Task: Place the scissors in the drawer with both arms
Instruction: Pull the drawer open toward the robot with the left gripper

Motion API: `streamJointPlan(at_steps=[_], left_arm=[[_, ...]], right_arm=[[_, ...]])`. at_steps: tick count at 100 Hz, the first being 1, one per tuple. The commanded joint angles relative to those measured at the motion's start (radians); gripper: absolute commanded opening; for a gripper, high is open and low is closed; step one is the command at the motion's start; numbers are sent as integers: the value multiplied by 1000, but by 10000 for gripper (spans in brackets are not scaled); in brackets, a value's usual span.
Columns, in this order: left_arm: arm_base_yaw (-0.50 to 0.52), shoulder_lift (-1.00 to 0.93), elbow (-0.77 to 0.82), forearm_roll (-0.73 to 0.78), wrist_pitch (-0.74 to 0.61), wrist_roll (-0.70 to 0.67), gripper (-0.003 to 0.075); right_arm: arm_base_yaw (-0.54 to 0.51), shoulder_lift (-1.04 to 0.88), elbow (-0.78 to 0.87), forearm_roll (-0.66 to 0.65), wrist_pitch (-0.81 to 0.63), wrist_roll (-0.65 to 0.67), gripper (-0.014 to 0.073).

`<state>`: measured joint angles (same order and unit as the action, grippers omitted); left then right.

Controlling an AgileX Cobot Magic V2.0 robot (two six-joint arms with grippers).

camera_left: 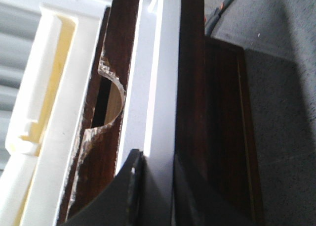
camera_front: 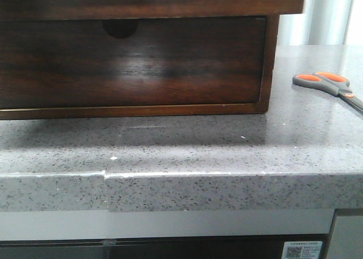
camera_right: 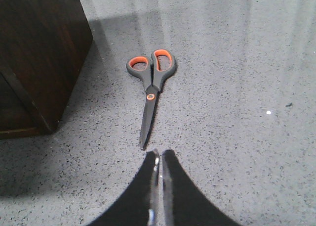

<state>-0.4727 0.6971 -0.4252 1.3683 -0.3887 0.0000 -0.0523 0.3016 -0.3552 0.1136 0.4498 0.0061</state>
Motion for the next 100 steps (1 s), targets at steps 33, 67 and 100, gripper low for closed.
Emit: streamJointPlan(at_steps=[33, 67, 100], left_arm=[[-9, -89, 4, -85, -125, -50, -17], [-9, -46, 4, -88, -127, -50, 306], [-9, -46, 4, 22, -210, -166, 304]], right_arm=[[1, 17, -37, 21, -68, -6, -41], [1, 17, -37, 34, -68, -6, -41], [1, 17, -37, 34, -90, -6, -41]])
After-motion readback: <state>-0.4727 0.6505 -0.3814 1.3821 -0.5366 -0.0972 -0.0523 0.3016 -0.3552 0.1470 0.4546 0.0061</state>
